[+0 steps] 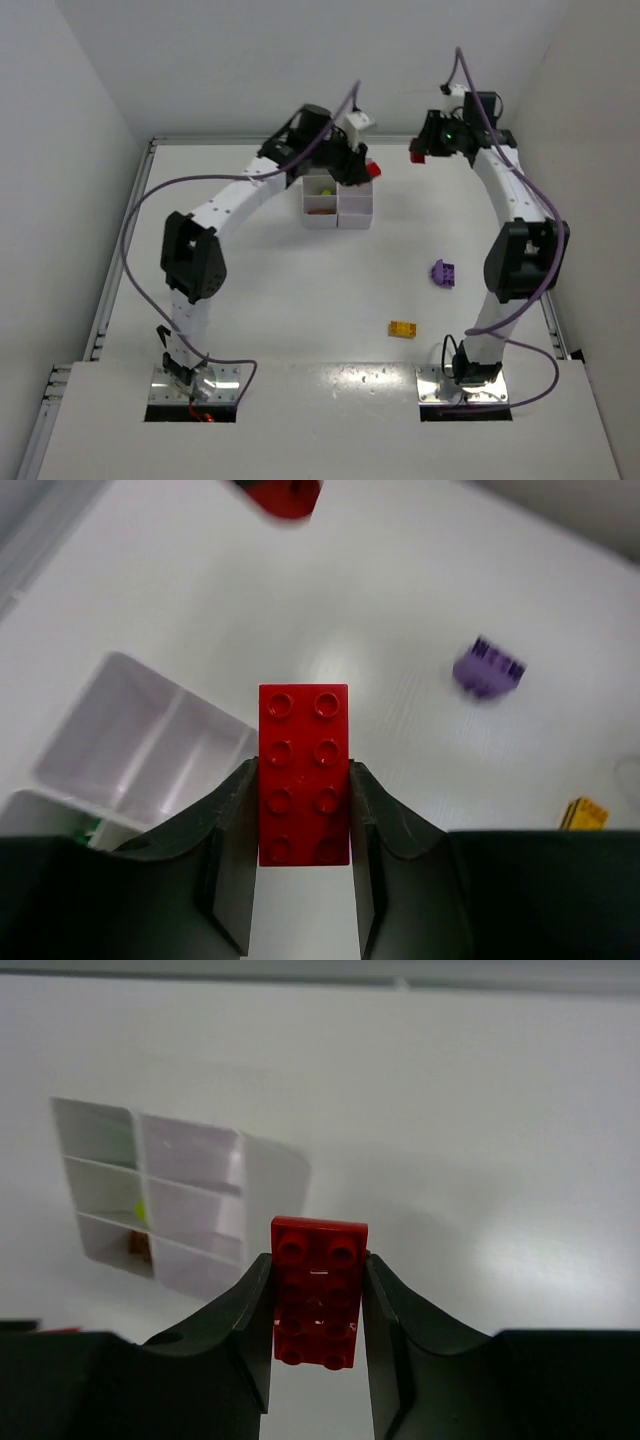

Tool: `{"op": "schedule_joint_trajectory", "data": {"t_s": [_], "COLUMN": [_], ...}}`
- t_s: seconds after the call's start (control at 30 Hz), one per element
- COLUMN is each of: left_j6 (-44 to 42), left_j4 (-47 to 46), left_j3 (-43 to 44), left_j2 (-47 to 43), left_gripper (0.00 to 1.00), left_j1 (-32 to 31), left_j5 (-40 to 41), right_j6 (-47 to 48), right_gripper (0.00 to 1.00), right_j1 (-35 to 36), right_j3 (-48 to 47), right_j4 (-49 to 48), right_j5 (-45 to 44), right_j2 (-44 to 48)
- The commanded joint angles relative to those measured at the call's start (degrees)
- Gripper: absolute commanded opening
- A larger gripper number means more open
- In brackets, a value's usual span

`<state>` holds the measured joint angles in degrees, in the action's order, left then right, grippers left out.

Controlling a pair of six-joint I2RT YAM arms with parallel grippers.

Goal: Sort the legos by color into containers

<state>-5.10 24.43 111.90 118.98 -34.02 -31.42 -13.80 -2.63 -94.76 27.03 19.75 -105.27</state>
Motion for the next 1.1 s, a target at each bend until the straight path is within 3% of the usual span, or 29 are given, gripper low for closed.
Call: {"op": "schedule_joint_trajectory", "data": {"t_s": [0.0,0.1,0.27,0.7,0.8,1.07], "left_j6": [11.92,16.87,16.44,15.30,14.60,12.05], "left_j4": [-1.49,-4.54,-4.56,-4.56,-4.56,-4.04], "left_j3": [-1.07,-4.47,-5.02,-3.97,-3.44,-2.30], "left_j2": [-6.29,-7.79,-10.17,-7.36,-6.74,-4.11], "left_gripper": [0.00,0.00,0.00,0.00,0.08,0.09], "left_j1": [7.70,14.39,19.69,22.95,22.95,22.42], "left_j5": [-2.49,-4.27,-2.59,-7.25,-7.78,-8.31], "right_j6": [2.64,3.34,1.86,5.53,8.17,11.69], "right_gripper": [0.00,0.00,0.00,0.00,0.00,0.03], "right_j1": [6.13,10.80,15.19,18.54,19.07,19.07], "right_j3": [-11.13,-17.99,-27.30,-27.32,-26.70,-13.01], "right_j4": [-4.00,-4.00,-4.00,-6.90,-6.29,-12.33], "right_j5": [5.48,4.60,2.49,-4.10,-4.10,-4.10], "right_j2": [-5.80,-12.92,-21.28,-26.47,-26.47,-18.41]}}
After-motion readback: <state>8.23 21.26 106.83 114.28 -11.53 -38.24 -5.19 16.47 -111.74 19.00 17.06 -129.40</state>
